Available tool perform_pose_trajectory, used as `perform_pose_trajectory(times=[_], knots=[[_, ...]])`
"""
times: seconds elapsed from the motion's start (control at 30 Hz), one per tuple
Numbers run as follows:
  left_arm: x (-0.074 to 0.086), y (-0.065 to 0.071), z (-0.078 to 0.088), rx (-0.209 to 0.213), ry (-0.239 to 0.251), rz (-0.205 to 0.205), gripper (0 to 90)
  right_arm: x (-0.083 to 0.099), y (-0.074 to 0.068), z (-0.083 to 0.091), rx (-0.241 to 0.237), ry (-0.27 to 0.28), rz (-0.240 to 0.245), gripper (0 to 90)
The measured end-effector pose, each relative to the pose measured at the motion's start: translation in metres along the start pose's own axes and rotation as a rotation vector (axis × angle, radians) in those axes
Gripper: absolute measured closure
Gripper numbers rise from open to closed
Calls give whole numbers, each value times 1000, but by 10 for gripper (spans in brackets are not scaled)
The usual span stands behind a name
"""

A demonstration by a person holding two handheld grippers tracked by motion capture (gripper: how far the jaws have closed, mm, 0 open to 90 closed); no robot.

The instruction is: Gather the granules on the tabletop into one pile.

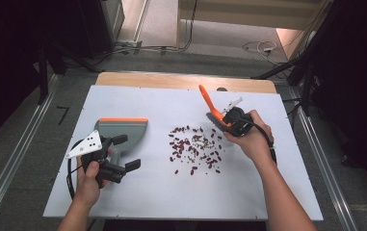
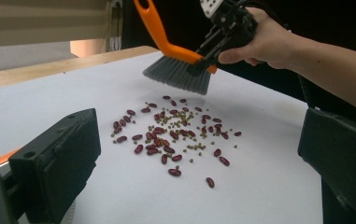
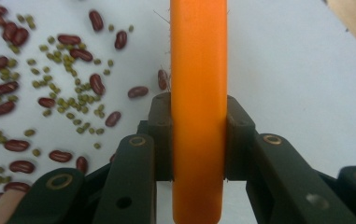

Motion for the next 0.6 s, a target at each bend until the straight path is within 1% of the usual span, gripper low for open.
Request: perform_pose_trajectory(times=[0.1, 0.17, 0.23, 0.33, 0.37, 0.4, 0.47, 0.6], knots=[[0, 0, 0, 3, -1, 4, 3, 0, 1, -10, 48, -62, 27, 683], [0, 0, 1, 3, 0, 3, 2, 0, 1, -15, 70, -84, 35, 683], [0, 0, 1, 4, 0, 4, 3, -3, -4, -18, 56, -95, 50, 683], [0, 0, 0, 3, -1, 6, 2, -5, -15, -21, 62, -130, 91, 683], [0, 0, 0, 5, 0, 7, 3, -6, -18, -21, 65, -144, 94, 683], [0, 0, 0, 5, -1, 8, 3, -7, -20, -21, 65, -147, 110, 683], [1, 1, 0, 4, -2, 7, 3, -7, -24, -20, 64, -156, 117, 683], [0, 0, 0, 5, -1, 8, 2, -7, -33, -19, 53, -157, 135, 683]])
Point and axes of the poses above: each handheld gripper's, and its own axes: z roughly backward along the jaws, x roughly out of its underside, y roughly to its right, the point moved 8 cm from there along -z, roughly forward along the jaws, and after that the axes turned 7 degrees about -x, right-handed, at the moved point
